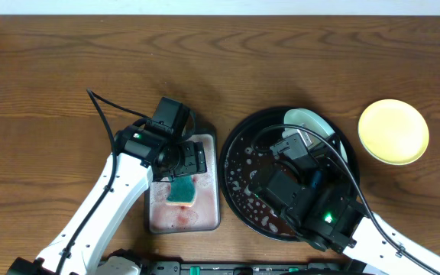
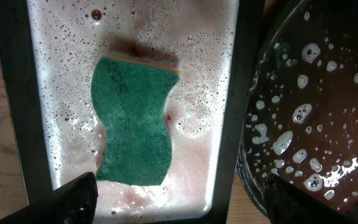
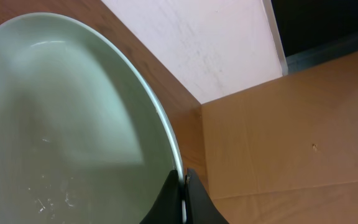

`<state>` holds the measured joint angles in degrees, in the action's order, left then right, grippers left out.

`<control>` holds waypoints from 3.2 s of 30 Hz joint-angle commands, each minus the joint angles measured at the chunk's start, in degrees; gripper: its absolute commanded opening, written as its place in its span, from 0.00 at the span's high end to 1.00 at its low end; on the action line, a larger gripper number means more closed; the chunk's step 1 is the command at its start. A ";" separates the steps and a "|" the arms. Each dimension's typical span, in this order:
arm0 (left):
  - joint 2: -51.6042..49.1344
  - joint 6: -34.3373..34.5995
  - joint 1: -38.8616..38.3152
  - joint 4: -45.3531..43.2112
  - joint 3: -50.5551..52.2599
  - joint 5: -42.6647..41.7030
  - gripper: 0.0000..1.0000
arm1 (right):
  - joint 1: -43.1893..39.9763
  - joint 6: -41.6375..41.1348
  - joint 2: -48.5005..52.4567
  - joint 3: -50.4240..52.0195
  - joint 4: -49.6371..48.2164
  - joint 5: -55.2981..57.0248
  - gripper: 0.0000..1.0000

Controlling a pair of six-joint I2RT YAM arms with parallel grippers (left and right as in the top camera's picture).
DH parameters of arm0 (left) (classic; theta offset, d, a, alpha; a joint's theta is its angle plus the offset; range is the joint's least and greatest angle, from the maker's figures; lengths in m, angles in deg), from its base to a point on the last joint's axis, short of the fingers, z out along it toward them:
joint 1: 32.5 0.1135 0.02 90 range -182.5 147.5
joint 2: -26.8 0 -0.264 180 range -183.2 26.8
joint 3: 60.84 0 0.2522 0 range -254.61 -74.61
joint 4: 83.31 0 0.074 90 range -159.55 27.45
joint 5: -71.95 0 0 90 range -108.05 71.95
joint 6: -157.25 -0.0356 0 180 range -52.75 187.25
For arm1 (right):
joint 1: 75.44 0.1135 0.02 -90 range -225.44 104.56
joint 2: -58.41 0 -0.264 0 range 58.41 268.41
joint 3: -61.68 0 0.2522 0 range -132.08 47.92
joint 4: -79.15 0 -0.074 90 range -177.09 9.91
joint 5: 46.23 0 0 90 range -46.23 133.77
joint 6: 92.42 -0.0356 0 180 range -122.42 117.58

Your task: Clean dirty plates on tray and stack at the side

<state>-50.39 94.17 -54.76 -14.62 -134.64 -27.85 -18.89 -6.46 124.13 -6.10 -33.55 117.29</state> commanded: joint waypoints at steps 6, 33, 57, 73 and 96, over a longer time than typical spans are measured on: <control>0.13 -0.55 0.22 0.00 -0.94 -0.07 0.15 | 0.55 0.02 -0.57 -0.35 -0.02 2.56 0.99; 0.13 -0.55 0.22 0.00 -0.94 -0.07 0.14 | -28.85 -8.31 -0.68 -0.33 -5.68 -32.46 0.99; 0.13 -0.52 0.24 0.00 -0.94 -0.07 0.15 | -94.64 -12.70 23.82 -0.33 -26.99 -83.49 0.99; 0.11 -0.55 0.24 0.00 -0.94 -0.07 0.15 | -84.32 -5.88 3.21 -1.55 -19.54 -107.14 0.44; 0.13 -0.55 0.24 0.00 -0.94 -0.07 0.15 | -46.16 -1.86 -30.53 -1.51 -9.20 -96.00 0.01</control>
<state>-50.39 94.17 -54.76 -14.62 -134.64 -28.23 -65.40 -9.97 93.53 -6.90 -42.87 11.61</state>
